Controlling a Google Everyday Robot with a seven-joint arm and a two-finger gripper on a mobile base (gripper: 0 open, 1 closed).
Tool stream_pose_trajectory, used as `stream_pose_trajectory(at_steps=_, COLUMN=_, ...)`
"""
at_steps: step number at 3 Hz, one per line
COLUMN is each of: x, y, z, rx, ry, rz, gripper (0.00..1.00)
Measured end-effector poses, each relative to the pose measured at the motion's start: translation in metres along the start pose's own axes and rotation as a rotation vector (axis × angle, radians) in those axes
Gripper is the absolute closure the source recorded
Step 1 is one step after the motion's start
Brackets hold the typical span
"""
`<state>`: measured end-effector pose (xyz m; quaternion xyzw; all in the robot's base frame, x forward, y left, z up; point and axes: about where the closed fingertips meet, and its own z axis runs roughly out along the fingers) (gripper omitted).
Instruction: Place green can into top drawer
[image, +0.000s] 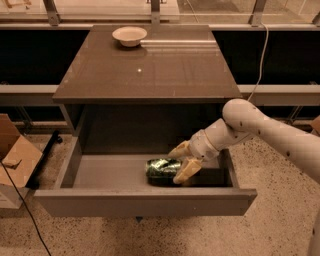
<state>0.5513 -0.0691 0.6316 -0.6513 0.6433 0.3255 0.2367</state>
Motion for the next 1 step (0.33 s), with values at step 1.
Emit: stream_pose_trajectory(at_steps=1, x=-0.0001, y=0.0002, z=0.001, rx=-0.002, ry=0.0, rz=0.0, gripper=0.0)
